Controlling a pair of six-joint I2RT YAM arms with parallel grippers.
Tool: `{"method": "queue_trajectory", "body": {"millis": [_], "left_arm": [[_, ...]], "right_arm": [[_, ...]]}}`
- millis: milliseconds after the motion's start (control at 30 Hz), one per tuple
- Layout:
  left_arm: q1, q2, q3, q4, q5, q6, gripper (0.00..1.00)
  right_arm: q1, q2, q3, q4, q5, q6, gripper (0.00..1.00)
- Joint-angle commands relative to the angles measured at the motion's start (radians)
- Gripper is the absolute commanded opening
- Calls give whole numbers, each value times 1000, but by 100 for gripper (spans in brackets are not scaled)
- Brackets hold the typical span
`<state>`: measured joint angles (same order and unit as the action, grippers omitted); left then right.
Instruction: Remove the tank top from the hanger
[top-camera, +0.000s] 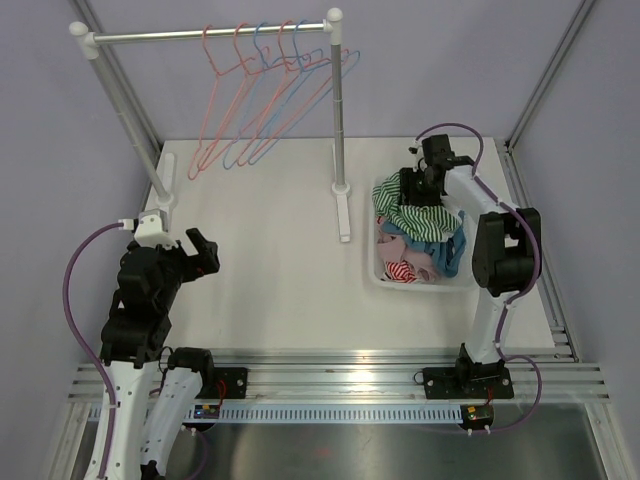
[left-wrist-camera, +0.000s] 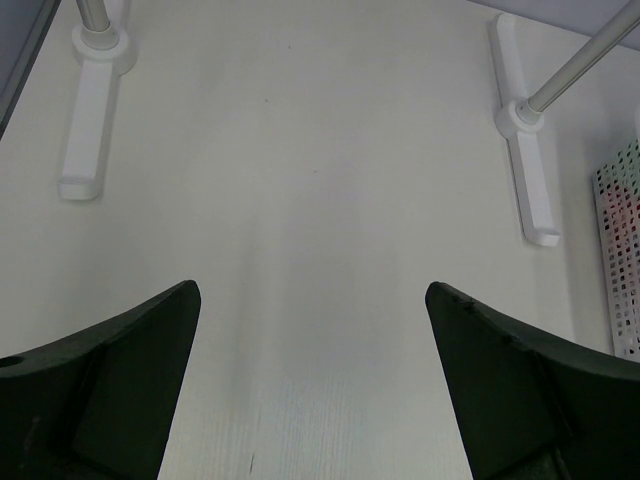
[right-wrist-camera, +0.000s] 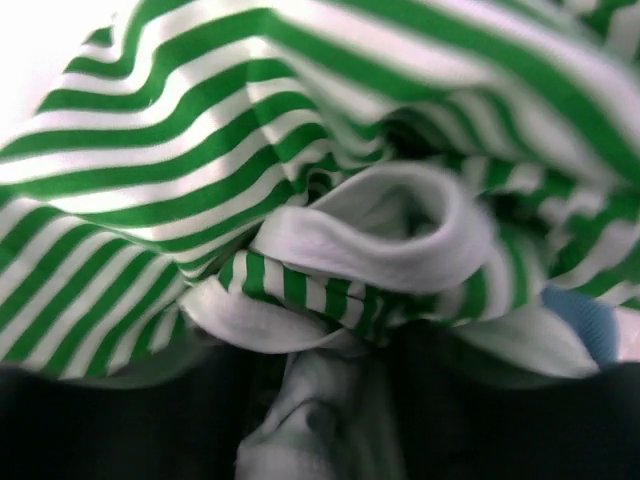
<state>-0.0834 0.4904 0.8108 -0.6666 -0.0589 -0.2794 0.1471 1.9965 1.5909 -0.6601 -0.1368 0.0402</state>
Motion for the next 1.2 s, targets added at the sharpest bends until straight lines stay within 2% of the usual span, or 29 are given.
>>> {"method": "queue_trajectory", "body": {"millis": [0, 33, 200, 233, 267, 300, 533, 733, 1000, 1167], "left_arm": [[-3, 4, 16, 55, -44, 0, 99], [-3, 4, 19, 53, -59, -1, 99], [-1, 17, 34, 56, -65, 2, 99], [1, 22, 44, 55, -64, 3, 99], [1, 25, 50, 50, -65, 5, 99], [1, 36, 57, 38, -68, 5, 99], [-1, 103, 186, -47, -119, 16, 99], [-1, 203, 372, -172, -127, 45, 99], [-1, 182, 513, -289, -113, 157, 99], [-3, 134, 541, -332, -64, 158, 99]], "right_arm": [[26, -77, -35, -65, 28, 7, 64], [26, -105, -51, -62, 43, 24, 75], [26, -274, -40, -70, 128, 63, 84], [26, -294, -32, -81, 129, 64, 90], [28, -327, -25, -87, 131, 64, 92], [26, -341, -5, -98, 131, 64, 99], [46, -498, 43, -205, 206, 84, 100], [149, -697, 60, -306, 313, 124, 100], [186, -866, 64, -450, 382, 179, 99], [187, -988, 64, -519, 439, 178, 99]]}}
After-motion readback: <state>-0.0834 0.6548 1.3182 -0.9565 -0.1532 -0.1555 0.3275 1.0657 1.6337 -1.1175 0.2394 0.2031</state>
